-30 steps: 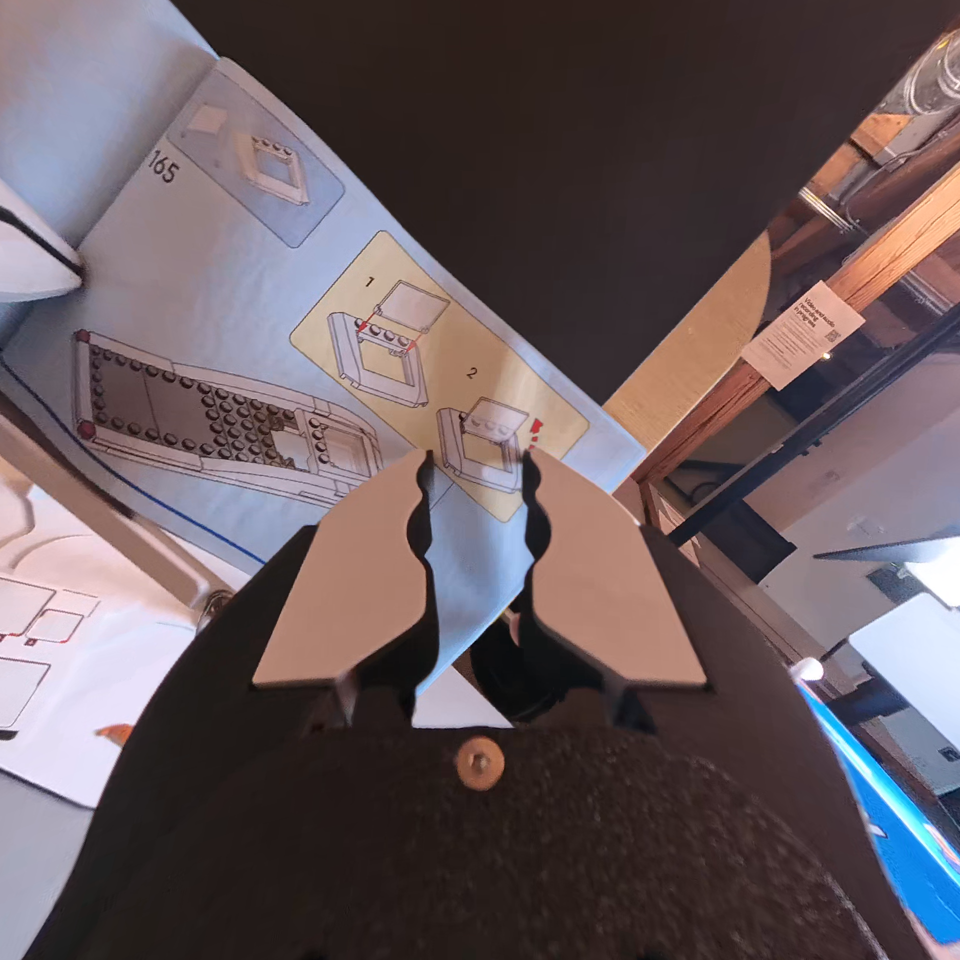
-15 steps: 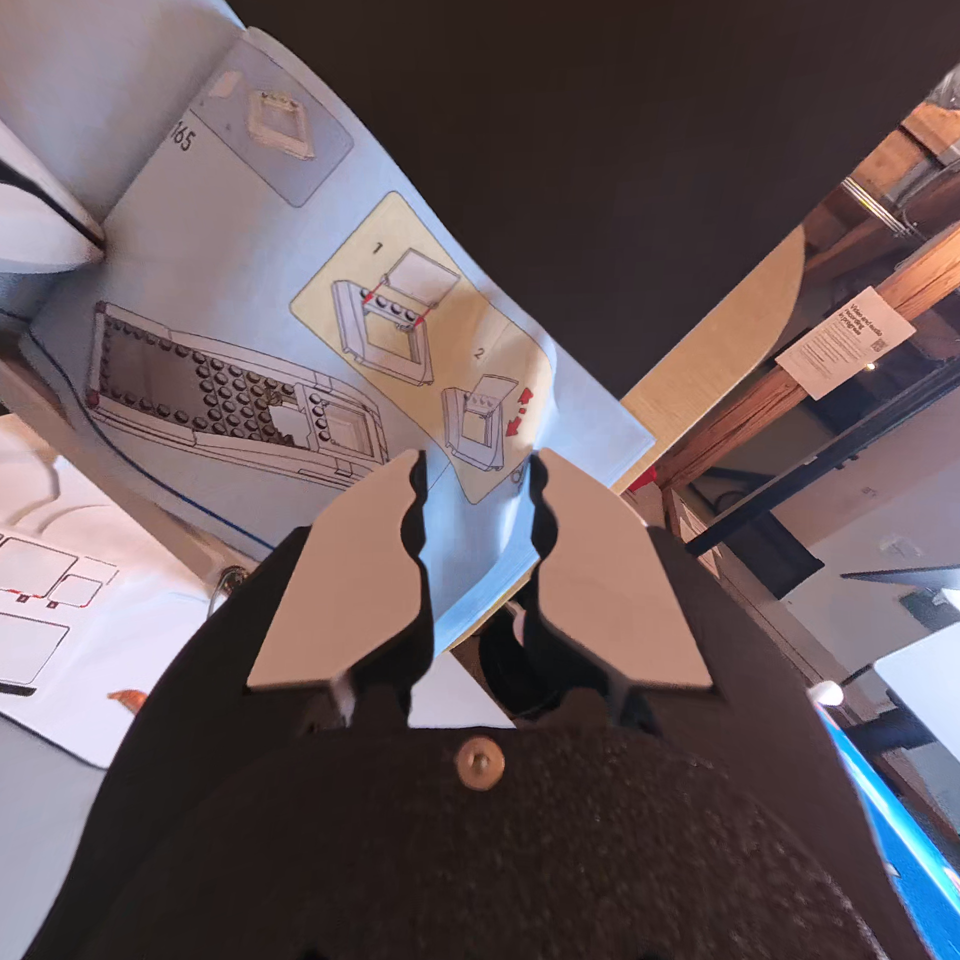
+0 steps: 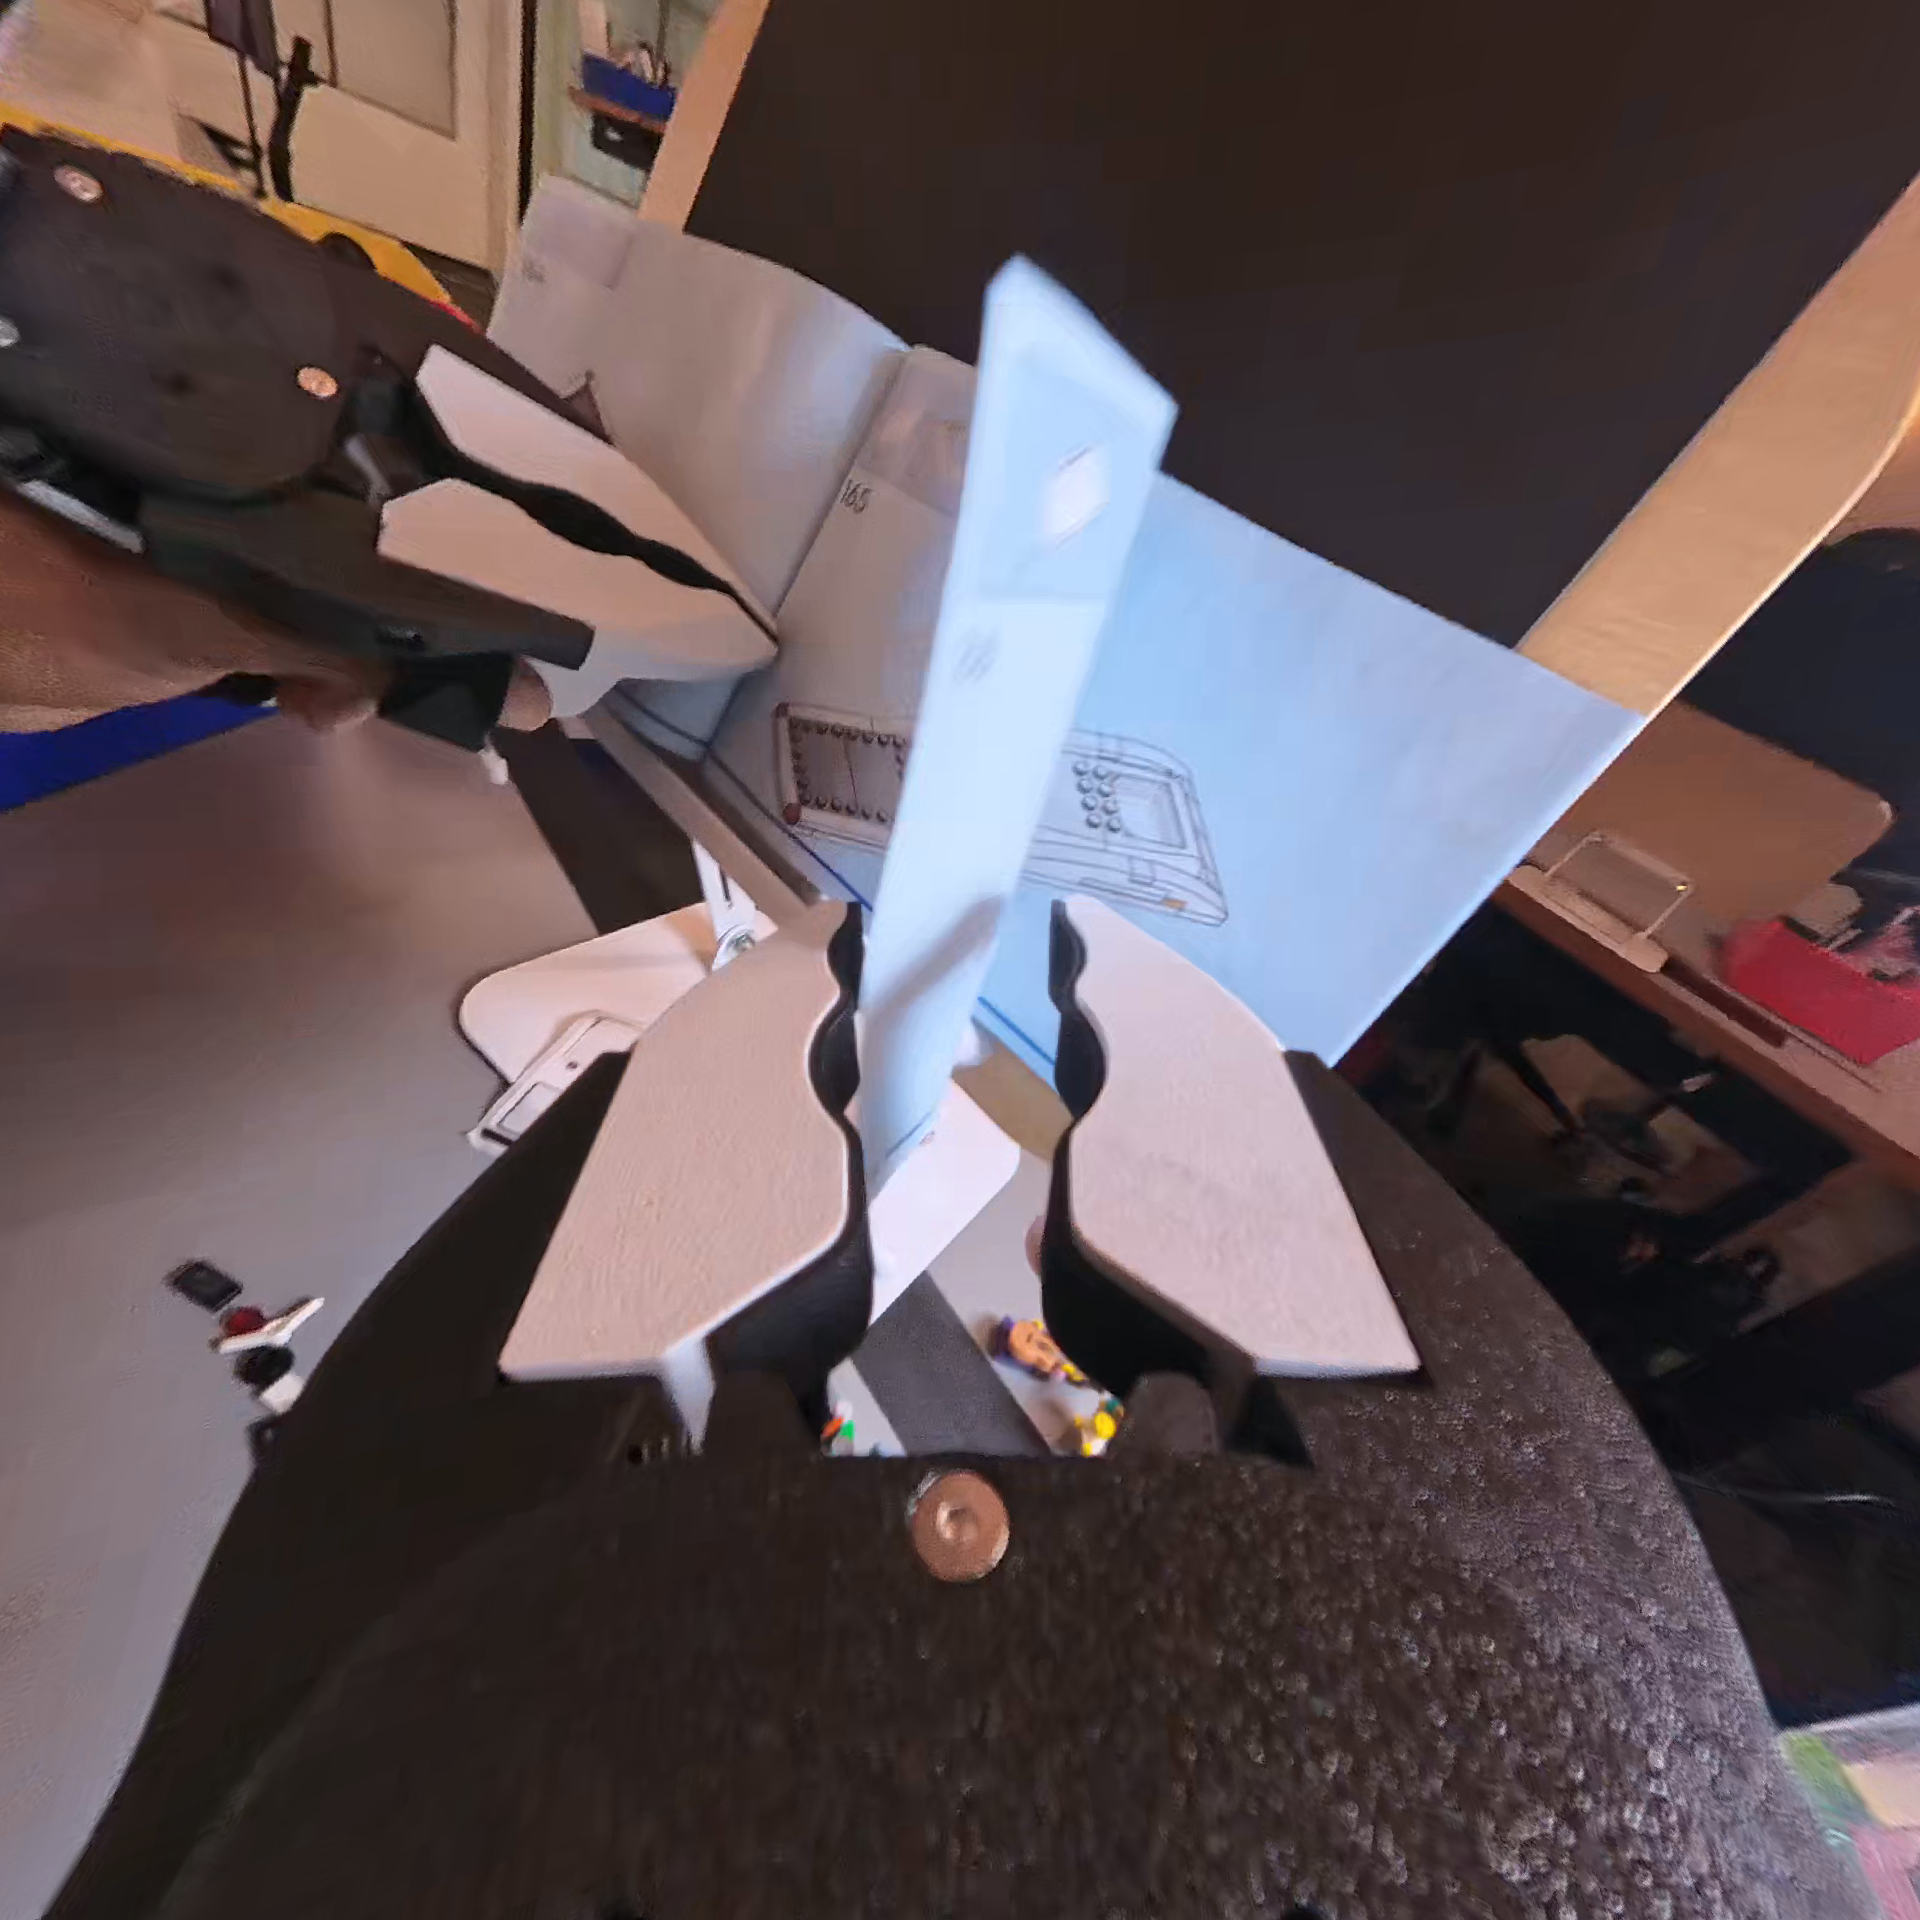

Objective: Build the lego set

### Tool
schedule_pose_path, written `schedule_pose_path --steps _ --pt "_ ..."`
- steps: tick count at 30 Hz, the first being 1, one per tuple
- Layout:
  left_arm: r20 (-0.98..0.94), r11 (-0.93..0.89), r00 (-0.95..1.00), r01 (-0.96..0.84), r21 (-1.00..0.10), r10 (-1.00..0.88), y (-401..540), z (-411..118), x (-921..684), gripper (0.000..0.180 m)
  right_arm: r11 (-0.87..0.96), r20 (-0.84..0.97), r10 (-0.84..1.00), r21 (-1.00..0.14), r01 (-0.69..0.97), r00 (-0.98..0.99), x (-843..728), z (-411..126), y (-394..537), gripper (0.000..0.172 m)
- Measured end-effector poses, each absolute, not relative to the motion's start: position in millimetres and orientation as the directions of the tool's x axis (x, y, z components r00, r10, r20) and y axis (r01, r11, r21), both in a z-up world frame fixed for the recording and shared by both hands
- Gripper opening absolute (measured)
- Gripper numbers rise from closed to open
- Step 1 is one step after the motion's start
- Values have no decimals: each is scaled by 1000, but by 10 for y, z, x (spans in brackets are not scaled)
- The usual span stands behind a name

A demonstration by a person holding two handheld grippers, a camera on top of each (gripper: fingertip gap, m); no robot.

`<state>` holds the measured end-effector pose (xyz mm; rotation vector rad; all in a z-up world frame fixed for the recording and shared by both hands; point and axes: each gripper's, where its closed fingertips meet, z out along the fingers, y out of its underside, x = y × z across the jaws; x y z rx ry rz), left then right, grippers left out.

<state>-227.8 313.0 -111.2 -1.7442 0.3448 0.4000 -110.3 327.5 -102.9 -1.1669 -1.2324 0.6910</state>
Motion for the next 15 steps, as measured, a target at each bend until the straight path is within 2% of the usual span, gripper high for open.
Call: schedule_pose_path --steps 2,4,9,10,12,15 --pt "-443 -206 896 -436 -876 -14 3130 -1112 -2278 0 322 361 906 -926 197 219 -1082 -1070 3211 26" --pt "-441 -208 897 -435 -876 -16 3130 -1111 -2278 0 327 366 908 -924 199 206 -1055 -1055 3162 0" --pt "-402 -211 913 -407 -889 -68 3104 -1106 -2255 1 349 382 906 -918 190 181 -1120 -1029 2985 0" --pt "-368 -205 922 -385 -900 -120 3075 -1108 -2196 14 346 379 909 -918 196 172 -1149 -1033 2939 0" --pt "-216 -174 944 -263 -949 -250 2951 -1045 -1997 27 349 385 909 -912 218 157 -1226 -1049 2854 0" --pt "135 -133 858 78 -988 -496 2598 -727 -1574 45 426 466 873 -873 237 144 -1381 -1052 2714 0"
